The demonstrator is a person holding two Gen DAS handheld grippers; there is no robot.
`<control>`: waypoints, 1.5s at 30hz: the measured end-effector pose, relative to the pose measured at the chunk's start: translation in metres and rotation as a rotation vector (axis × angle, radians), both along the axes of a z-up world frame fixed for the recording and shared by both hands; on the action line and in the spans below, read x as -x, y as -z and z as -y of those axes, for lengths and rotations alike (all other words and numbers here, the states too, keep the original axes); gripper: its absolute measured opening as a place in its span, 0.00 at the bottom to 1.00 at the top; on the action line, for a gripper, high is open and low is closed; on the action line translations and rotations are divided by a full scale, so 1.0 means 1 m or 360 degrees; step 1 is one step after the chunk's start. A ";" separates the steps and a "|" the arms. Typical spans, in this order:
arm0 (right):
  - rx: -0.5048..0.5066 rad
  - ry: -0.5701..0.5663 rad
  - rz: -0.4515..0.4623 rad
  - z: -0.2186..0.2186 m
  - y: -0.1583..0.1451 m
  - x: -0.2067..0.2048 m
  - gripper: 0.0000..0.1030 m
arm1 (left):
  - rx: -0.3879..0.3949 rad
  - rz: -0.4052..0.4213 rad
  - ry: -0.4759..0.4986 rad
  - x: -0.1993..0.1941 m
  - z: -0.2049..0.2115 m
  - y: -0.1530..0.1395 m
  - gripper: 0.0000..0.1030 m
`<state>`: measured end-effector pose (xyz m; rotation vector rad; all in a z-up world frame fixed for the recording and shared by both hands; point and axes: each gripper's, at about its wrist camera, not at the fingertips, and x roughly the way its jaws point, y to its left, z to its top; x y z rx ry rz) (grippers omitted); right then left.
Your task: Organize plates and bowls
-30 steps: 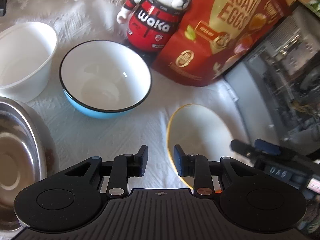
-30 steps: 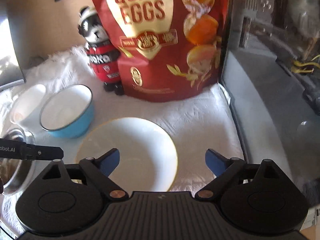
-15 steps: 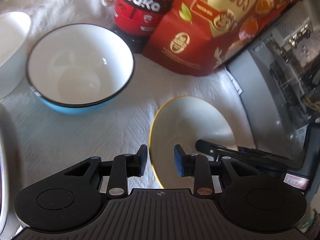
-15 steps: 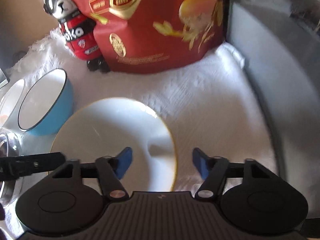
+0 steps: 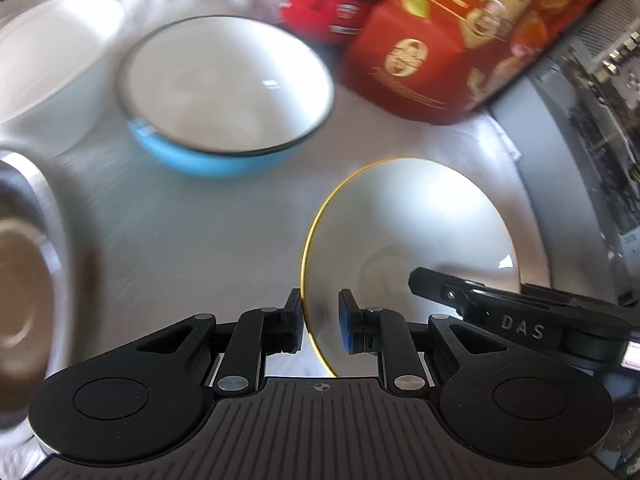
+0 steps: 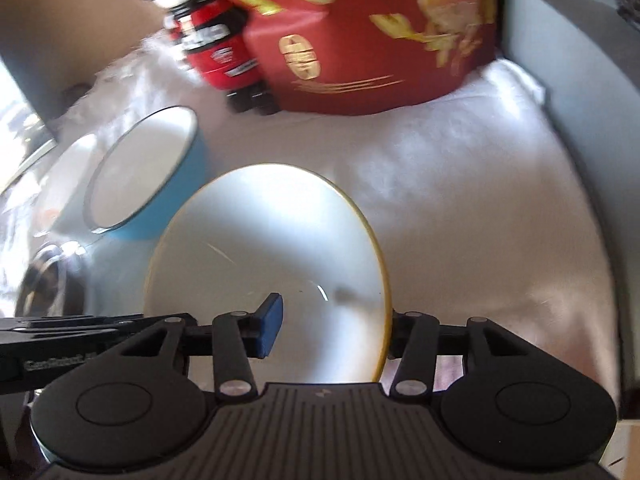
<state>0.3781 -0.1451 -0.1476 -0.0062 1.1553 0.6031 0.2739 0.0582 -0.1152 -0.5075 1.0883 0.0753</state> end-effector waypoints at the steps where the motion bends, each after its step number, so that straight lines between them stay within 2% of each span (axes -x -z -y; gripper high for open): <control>1: -0.0009 -0.0018 -0.0014 -0.005 -0.001 0.004 0.47 | -0.0004 -0.0016 -0.0028 0.005 -0.004 -0.001 0.19; 7: -0.0100 -0.0141 -0.0098 -0.028 -0.007 0.036 0.47 | -0.0011 -0.0012 -0.0141 0.047 -0.031 -0.018 0.19; 10: -0.0107 -0.0204 -0.0130 -0.040 -0.004 0.050 0.47 | -0.0048 -0.0044 -0.0146 0.057 -0.037 -0.015 0.19; 15: -0.0039 -0.0239 -0.0068 -0.054 0.001 0.065 0.48 | -0.0005 -0.0056 -0.0123 0.060 -0.042 -0.008 0.19; 24: -0.0022 -0.0096 -0.0076 -0.047 0.001 0.064 0.48 | -0.0008 -0.0004 0.0026 0.055 -0.041 -0.006 0.20; 30: 0.0055 -0.0006 -0.0070 -0.049 0.004 0.075 0.48 | 0.0110 -0.0026 0.0132 0.060 -0.048 -0.002 0.19; 33: 0.0096 0.0087 -0.0070 -0.046 0.006 0.078 0.48 | 0.0161 0.0065 0.0187 0.067 -0.057 -0.008 0.19; 39: 0.0156 0.0248 0.0085 -0.045 -0.016 0.085 0.47 | 0.0190 0.0234 0.0226 0.080 -0.085 -0.034 0.19; 45: 0.0205 0.0343 0.0204 -0.050 -0.047 0.099 0.47 | 0.0265 0.0349 0.0101 0.072 -0.124 -0.045 0.19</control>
